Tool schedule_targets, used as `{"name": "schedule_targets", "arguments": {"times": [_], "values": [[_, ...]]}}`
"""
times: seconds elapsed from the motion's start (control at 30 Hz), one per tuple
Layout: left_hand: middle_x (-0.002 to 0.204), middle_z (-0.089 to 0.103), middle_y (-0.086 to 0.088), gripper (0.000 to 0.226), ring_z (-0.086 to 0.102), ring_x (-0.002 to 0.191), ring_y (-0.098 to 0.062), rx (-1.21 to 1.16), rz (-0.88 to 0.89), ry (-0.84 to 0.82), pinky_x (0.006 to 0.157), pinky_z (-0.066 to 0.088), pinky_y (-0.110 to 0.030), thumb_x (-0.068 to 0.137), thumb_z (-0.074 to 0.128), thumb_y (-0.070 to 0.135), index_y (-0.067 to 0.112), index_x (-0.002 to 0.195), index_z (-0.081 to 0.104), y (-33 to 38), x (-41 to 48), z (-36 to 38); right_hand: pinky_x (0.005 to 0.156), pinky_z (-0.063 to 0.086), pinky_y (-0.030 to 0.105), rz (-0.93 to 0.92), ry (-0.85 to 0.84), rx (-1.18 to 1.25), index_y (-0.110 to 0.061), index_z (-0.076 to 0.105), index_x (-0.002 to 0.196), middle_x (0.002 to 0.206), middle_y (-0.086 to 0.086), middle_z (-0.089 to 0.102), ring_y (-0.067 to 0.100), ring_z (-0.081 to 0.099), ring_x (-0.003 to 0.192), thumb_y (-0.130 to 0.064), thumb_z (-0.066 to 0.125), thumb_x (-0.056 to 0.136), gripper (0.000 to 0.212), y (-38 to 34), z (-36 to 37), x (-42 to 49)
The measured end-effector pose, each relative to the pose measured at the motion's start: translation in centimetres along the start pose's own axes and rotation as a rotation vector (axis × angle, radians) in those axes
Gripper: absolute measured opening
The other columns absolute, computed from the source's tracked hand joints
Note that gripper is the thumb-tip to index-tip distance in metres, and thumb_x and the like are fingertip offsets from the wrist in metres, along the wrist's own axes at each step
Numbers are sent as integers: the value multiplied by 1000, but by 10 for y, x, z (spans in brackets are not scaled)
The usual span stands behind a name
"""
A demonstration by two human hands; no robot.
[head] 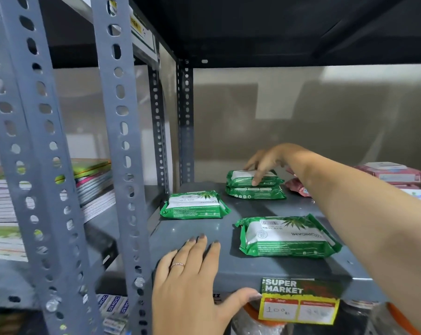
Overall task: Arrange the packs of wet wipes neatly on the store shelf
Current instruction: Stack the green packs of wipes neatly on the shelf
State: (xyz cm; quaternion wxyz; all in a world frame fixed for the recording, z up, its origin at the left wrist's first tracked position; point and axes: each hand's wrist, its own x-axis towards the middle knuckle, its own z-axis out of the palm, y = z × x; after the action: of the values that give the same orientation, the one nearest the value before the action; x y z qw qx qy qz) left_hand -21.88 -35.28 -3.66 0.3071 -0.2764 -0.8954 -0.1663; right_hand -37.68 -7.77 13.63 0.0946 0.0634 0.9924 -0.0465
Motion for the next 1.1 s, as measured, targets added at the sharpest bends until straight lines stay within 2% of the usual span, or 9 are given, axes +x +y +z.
{"name": "schedule_targets", "arguments": {"times": [0.1, 0.27, 0.47, 0.57, 0.67, 0.8, 0.87, 0.97, 1.1], "values": [[121, 67, 0, 87, 64, 109, -20, 10, 7, -2, 95, 32, -37, 70, 33, 89, 23, 110, 72, 0, 0, 1, 105, 26, 45, 29, -6, 0, -29, 39, 142, 153, 0, 33, 30, 29, 139, -38, 75, 74, 78, 0, -2, -1], [123, 66, 2, 86, 63, 112, -19, -1, -9, -16, 96, 32, -38, 70, 34, 90, 25, 113, 71, 0, -1, 1, 96, 30, 40, 46, 6, 5, -28, 37, 143, 154, 3, 30, 32, 29, 139, -45, 73, 73, 81, 2, 0, 0], [123, 66, 2, 87, 62, 113, -20, -13, -15, -11, 99, 31, -38, 71, 34, 90, 24, 114, 70, 0, -3, 3, 111, 20, 54, 49, 36, 16, -34, 11, 149, 160, 0, 5, 33, 11, 144, -45, 76, 69, 104, 1, -3, -22], [124, 65, 1, 86, 61, 114, -20, -7, -13, -11, 101, 29, -37, 72, 33, 89, 23, 115, 70, 1, -5, 2, 111, 25, 45, -79, 111, -19, -36, 26, 145, 157, -2, 20, 26, 26, 140, -43, 77, 70, 91, -4, -11, -62], [126, 64, 0, 86, 60, 115, -20, -6, -21, -11, 101, 29, -37, 74, 34, 88, 22, 116, 69, 2, -5, 2, 95, 41, 33, -223, 72, 23, -46, 42, 134, 141, -10, 46, 9, 56, 114, -48, 78, 66, 77, -11, -2, -115], [127, 64, 0, 86, 58, 117, -19, -1, -34, -17, 101, 29, -36, 73, 37, 89, 22, 118, 68, 3, -7, 0, 104, 37, 33, -294, -107, 45, -51, 46, 129, 139, -22, 46, 5, 50, 122, -52, 78, 62, 74, -7, 32, -169], [128, 63, 0, 88, 57, 119, -19, 6, -49, -24, 102, 28, -36, 72, 37, 89, 22, 120, 66, 5, -7, -1, 99, 34, 26, -291, -151, 70, -53, 48, 126, 131, -30, 44, -2, 45, 117, -49, 78, 65, 67, -3, 48, -183], [130, 62, -1, 88, 55, 121, -20, 26, -56, -31, 102, 27, -36, 72, 37, 89, 21, 121, 65, 7, -7, -2, 93, 32, 23, -287, -73, 75, -55, 51, 124, 125, -31, 45, -5, 43, 108, -44, 77, 70, 61, 0, 65, -191], [130, 62, -1, 87, 55, 120, -20, 34, -65, -24, 101, 26, -35, 73, 37, 88, 21, 120, 66, 9, -8, -3, 108, 32, 37, -296, 48, 97, -54, 52, 124, 139, -22, 47, 7, 42, 127, -42, 74, 73, 56, 3, 77, -193]]}}
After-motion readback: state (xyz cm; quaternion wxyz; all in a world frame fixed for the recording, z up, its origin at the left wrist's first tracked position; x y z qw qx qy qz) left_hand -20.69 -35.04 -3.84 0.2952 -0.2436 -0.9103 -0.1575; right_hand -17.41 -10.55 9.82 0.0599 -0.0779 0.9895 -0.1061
